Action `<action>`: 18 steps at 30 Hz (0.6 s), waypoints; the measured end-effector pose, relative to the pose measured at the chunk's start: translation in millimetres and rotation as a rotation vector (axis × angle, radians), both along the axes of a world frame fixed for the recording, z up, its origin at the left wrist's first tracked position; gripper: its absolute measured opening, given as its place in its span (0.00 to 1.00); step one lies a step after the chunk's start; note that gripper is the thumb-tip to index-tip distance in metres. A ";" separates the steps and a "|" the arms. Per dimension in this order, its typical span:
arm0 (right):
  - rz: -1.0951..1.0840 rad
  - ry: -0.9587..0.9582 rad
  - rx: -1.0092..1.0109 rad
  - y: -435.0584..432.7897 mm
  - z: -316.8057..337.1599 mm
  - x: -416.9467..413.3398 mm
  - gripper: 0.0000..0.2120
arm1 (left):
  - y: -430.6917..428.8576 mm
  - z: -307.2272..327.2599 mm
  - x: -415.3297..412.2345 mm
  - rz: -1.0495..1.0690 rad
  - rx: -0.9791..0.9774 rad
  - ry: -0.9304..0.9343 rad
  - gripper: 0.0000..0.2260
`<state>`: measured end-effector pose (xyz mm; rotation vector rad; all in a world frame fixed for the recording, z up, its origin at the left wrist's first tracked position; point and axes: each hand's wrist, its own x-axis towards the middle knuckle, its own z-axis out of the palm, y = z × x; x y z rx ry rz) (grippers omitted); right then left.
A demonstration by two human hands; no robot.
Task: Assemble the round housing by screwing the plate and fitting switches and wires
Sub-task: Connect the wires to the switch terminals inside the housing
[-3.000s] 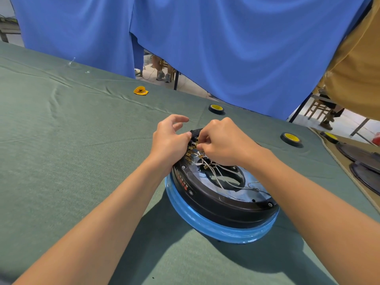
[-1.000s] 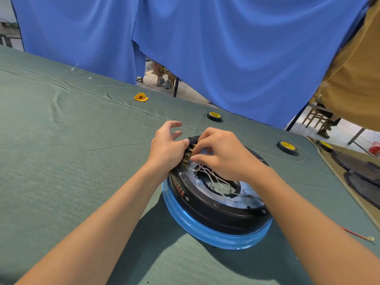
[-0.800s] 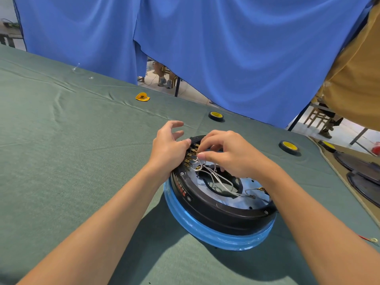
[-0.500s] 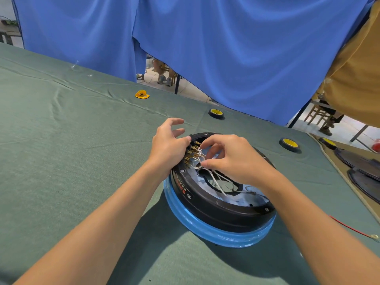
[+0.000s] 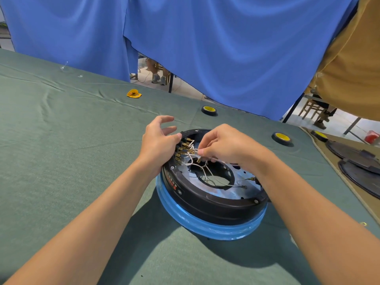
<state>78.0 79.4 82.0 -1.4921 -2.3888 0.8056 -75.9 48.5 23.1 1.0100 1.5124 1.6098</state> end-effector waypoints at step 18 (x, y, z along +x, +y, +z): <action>0.396 -0.318 0.178 8.6 32.5 -7.1 0.07 | 1.2 -1.1 -0.2 -0.002 0.004 -0.018 0.19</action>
